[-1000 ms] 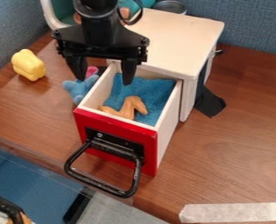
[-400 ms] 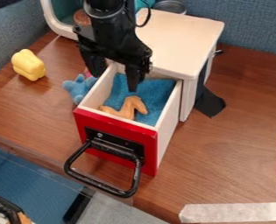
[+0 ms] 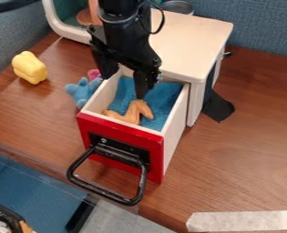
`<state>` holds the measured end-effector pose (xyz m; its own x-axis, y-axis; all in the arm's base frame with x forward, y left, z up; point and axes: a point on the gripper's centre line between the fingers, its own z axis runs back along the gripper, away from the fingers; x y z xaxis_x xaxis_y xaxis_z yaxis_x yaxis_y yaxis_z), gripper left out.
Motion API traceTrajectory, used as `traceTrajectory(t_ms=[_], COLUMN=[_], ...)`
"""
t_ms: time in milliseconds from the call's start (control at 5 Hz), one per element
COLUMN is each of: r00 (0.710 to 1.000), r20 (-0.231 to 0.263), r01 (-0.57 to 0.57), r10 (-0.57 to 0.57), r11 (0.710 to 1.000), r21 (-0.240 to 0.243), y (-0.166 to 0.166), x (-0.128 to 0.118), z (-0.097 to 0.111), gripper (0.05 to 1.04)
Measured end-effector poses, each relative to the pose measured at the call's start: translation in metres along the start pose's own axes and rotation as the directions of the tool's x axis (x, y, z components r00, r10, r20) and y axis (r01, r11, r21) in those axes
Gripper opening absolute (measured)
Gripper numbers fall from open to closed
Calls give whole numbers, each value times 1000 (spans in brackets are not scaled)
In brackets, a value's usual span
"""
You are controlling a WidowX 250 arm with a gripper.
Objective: Take the brown thing out of the drawer and put on the left side of the table
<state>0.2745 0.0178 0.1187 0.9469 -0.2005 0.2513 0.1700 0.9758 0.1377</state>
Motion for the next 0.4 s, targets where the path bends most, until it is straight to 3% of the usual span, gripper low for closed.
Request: traceTrajectory(t_ms=[400], r00=[991], r20=[14], r01=[131], r10=[-131], r11=[991], r21=[-21], y=[-7], x=[2], z=[-6], gripper=[999])
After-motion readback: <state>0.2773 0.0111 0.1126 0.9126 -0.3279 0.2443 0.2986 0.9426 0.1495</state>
